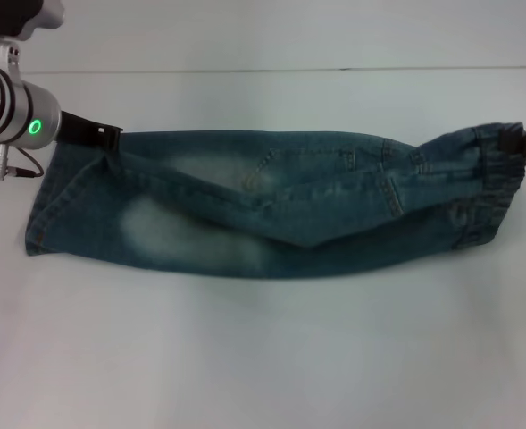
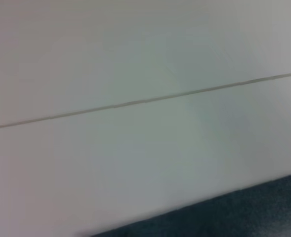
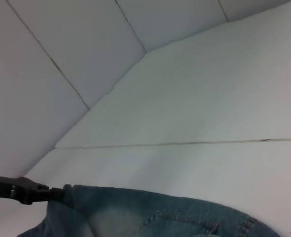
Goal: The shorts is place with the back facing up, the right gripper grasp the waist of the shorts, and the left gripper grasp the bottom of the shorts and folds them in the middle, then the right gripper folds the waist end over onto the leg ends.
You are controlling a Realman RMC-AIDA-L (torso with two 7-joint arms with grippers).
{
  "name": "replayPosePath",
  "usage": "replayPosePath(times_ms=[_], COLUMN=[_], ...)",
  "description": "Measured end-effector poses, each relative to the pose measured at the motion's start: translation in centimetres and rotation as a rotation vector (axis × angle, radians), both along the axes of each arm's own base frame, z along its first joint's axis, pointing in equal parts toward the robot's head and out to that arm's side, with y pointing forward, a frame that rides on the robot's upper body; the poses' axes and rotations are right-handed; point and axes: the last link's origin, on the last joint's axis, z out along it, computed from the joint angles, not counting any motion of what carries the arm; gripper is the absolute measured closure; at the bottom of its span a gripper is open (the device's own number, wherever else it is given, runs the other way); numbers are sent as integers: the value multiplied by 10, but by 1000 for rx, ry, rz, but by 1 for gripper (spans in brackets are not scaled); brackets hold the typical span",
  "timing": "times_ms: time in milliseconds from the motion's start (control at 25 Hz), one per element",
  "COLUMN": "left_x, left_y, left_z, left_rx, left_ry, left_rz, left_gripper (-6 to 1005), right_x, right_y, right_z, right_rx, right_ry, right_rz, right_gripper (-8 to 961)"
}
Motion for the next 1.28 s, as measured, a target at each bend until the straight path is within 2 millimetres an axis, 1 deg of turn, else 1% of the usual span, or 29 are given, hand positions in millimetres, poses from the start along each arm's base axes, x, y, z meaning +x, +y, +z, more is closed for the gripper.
replayPosePath(times_ms=[400,640,920,1280], left_x=[-13,-16,-9,-3], left_y=[-5,-4,0,4], left_z=[3,5,12,13], left_rx=[40,66,97,120], left_ry=[-17,-24,-31,-38], left_rz=[51,63,50,35], left_gripper=[961,961,959,957], right_x=[-5,-6,-8,-8], right_y=[18,25,33,43], right_z=[4,8,11,11], right_rx=[12,25,38,62], right_ry=[-80,-115,-146,-196], right_rz=[5,6,12,2], right_gripper=[779,776,772,767])
